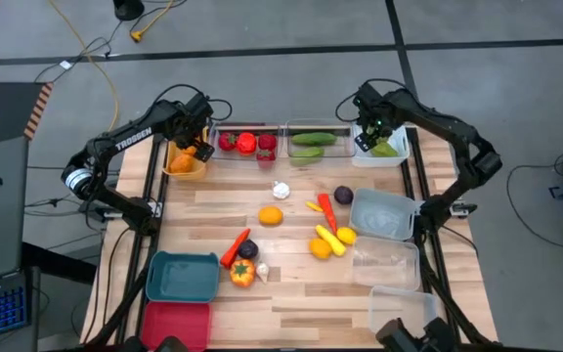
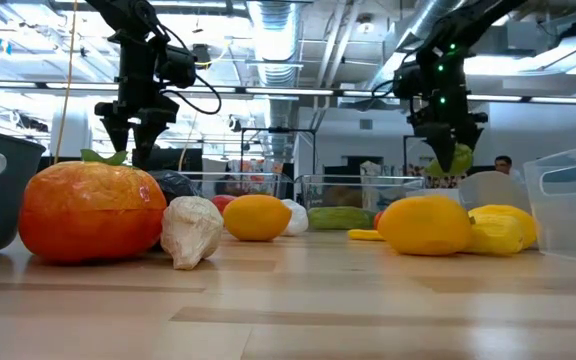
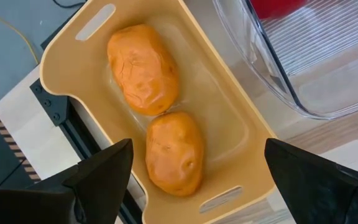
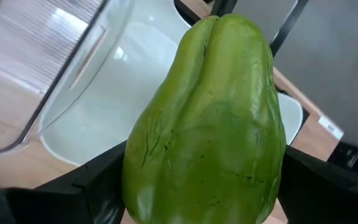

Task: Sort produce into baskets
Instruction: Put the green chayote into the white bin

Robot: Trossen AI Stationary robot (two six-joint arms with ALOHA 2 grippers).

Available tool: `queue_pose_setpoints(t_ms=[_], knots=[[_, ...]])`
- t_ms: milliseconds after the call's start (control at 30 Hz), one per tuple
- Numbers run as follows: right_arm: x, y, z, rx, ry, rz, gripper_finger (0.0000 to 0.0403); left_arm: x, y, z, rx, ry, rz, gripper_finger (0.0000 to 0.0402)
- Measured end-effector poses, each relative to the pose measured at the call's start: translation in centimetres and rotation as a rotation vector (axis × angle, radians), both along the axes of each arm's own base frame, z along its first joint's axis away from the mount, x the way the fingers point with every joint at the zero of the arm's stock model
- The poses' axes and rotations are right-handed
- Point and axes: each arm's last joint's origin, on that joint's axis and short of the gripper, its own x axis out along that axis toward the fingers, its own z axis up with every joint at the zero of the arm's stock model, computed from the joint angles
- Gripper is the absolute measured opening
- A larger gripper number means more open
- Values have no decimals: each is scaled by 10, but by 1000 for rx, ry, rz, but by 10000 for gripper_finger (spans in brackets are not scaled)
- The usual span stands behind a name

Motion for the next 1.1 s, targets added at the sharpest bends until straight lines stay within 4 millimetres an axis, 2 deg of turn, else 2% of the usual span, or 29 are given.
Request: queue_pose_setpoints(t_ms=[400, 1100], knots=[[5, -9, -21, 59, 55, -23, 369, 1, 1, 0, 12, -9, 0, 352], [3, -10, -20, 65, 61, -23, 370, 1, 1, 0, 13, -9, 0, 352]])
